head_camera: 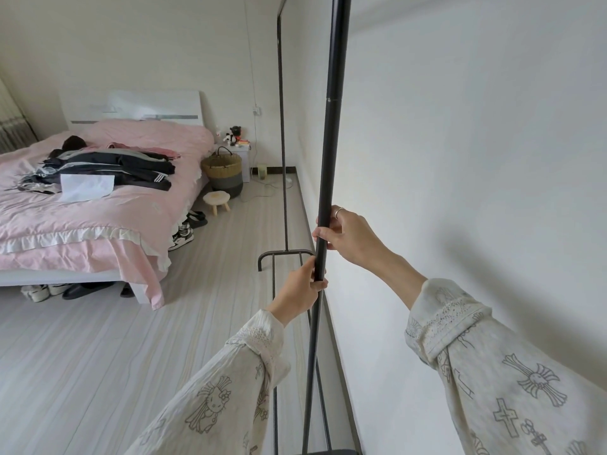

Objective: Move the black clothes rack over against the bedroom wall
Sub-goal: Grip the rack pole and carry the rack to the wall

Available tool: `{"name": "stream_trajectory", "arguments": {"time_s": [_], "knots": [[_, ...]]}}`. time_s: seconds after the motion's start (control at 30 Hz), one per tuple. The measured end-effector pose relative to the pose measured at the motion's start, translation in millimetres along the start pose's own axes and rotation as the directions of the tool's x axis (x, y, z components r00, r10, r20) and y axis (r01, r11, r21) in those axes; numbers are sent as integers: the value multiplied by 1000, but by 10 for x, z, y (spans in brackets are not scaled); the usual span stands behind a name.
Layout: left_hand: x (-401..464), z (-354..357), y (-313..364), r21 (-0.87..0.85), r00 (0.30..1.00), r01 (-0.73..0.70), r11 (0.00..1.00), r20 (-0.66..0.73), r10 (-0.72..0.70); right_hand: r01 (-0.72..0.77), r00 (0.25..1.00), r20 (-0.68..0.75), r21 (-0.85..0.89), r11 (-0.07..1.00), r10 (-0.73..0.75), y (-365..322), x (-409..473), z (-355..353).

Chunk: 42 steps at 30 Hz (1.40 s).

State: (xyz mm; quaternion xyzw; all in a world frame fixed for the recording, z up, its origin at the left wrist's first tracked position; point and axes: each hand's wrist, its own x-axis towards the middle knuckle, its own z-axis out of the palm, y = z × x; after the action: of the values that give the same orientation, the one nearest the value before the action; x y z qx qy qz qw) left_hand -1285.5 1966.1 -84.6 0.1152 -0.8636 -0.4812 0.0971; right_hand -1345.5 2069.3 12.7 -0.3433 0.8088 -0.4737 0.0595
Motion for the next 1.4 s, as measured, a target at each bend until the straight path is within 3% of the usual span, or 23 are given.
{"name": "stream_trajectory", "arguments": {"time_s": [1.03,1.4], "knots": [[3363,-820,-600,-13,999,-8,1000,33,9,-60,997,-42,-45,997,58,839,3441,182],[4700,-997,-778,4,994,89,996,-64,-89,13,1000,25,-84,996,-11,1225,4844,136]]}}
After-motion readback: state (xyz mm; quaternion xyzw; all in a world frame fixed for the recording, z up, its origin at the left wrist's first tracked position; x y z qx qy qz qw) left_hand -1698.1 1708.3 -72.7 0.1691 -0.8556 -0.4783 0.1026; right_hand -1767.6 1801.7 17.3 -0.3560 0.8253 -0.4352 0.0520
